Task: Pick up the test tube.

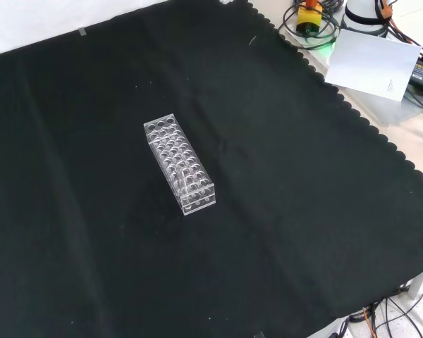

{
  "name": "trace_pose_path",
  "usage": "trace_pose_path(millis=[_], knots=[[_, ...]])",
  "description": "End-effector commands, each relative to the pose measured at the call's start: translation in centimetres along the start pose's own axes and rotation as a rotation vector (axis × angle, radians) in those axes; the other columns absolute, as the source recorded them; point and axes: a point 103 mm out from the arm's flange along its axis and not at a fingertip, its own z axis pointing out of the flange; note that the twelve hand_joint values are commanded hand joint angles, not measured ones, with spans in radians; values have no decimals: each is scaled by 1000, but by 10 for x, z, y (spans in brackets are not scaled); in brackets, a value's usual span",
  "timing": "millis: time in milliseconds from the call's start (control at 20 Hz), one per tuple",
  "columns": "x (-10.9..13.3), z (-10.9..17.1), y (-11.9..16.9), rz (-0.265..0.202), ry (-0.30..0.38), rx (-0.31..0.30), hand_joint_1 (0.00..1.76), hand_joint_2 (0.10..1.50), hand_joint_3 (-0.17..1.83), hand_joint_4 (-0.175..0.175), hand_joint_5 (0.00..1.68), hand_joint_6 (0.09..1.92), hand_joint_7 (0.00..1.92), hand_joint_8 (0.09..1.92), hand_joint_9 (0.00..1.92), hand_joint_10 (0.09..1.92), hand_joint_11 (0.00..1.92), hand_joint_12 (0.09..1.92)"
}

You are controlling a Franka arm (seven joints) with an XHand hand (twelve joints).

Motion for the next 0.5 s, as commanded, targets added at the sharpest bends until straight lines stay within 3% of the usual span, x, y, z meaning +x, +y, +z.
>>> trace_pose_path(millis=[50, 500], knots=[[13, 14, 38, -75, -7, 51, 836, 707, 650, -148, 347, 126, 235, 963, 264, 1002, 82, 1547], [26, 35, 81, -138, -14, 111, 856, 710, 652, -161, 395, 177, 328, 955, 344, 978, 121, 1532]])
